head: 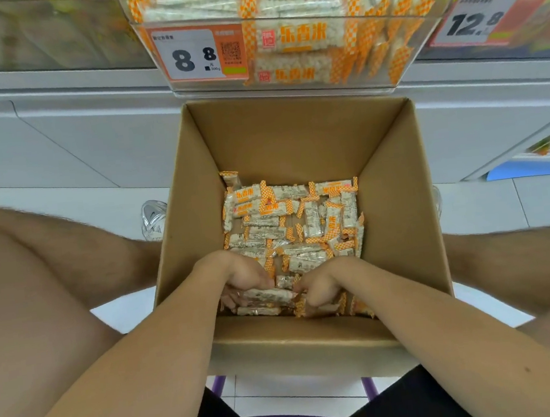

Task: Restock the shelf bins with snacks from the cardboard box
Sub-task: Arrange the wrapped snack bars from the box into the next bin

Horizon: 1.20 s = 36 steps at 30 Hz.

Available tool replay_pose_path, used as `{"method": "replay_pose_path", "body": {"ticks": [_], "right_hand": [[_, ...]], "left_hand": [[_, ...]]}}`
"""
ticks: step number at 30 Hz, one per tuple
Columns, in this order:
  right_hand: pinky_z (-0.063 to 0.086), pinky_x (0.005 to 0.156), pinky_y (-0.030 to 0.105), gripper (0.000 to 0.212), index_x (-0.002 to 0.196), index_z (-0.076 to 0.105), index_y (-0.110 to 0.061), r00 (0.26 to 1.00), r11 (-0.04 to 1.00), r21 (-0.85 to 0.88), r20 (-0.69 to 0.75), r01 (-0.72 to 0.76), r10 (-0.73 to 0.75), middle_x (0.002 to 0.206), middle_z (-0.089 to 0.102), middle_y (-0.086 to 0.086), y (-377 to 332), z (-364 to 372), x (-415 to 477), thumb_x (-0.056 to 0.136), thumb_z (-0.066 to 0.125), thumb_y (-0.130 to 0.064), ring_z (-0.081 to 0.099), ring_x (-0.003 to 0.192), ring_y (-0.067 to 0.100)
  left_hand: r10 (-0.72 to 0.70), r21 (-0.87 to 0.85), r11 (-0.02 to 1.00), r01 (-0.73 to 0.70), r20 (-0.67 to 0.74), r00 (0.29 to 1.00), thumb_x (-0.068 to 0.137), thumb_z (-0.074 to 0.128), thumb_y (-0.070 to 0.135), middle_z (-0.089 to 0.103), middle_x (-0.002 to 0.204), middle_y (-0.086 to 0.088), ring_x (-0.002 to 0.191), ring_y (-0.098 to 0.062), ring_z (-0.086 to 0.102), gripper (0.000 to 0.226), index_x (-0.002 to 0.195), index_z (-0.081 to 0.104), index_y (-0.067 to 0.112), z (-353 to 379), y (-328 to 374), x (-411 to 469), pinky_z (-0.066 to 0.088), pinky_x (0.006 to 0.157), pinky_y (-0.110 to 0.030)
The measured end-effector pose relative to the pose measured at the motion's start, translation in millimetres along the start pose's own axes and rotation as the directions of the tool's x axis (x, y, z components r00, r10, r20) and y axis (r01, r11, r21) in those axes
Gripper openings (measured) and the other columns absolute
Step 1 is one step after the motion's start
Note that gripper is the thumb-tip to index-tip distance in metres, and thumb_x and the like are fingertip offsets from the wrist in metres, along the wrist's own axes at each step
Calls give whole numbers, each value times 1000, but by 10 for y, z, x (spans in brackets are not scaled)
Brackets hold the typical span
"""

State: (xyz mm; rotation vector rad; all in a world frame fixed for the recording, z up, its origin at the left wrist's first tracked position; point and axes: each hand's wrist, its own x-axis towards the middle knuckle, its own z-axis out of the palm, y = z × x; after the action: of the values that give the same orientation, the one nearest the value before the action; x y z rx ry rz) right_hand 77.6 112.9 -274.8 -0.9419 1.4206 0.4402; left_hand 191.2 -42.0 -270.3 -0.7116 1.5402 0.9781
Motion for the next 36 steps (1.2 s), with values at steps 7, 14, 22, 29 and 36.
{"method": "replay_pose_path", "body": {"ticks": [7, 14, 22, 29, 36], "right_hand": [[47, 66, 32, 40, 146, 53, -6, 938, 969, 234, -345, 76, 10, 145, 56, 16, 198, -181, 80, 111, 44, -23, 61, 87, 23], [41, 75, 32, 37, 125, 50, -7, 737, 760, 518, -672, 392, 78, 108, 51, 1, 321, -453, -359, 110, 49, -41, 56, 92, 12], [46, 64, 32, 22, 112, 67, -11, 542, 711, 378, -840, 593, -5, 79, 61, -1, 264, -773, -1092, 92, 67, -4, 57, 66, 13], [53, 73, 20, 23, 104, 78, -28, 275, 723, 92, -951, 685, -139, 94, 74, -10, -55, -797, -1808, 85, 88, -21, 68, 78, 1], [41, 69, 19, 30, 97, 62, -35, 49, 824, -64, -993, 562, -111, 95, 64, -15, -482, -938, -2312, 83, 83, -52, 59, 80, 1]], "left_hand": [[161, -23, 985, -172, -250, 955, 94, 72, 2, 56, 138, -2, 109, -26, 68, 34, 123, 71, 19, -124, -5, 149, 64, 83, -34], [323, -284, 781, -556, -579, 749, 86, 84, 2, 69, 118, -2, 85, -13, 74, 36, 115, 71, 19, -224, 139, -105, 61, 70, -26], [387, -346, 589, -730, -673, 631, 91, 56, -19, 74, 120, -13, 84, -20, 73, 43, 118, 72, 11, -454, 354, -831, 62, 69, -28], [432, -408, 387, -827, -713, 553, 102, 48, 0, 75, 114, -20, 104, -30, 73, 31, 114, 77, 4, -638, 533, -1745, 62, 89, -42], [612, 122, 520, -845, -743, 270, 88, 86, 26, 75, 114, 3, 110, -18, 67, 25, 112, 79, 29, -798, 522, -2539, 57, 93, -39]]}}
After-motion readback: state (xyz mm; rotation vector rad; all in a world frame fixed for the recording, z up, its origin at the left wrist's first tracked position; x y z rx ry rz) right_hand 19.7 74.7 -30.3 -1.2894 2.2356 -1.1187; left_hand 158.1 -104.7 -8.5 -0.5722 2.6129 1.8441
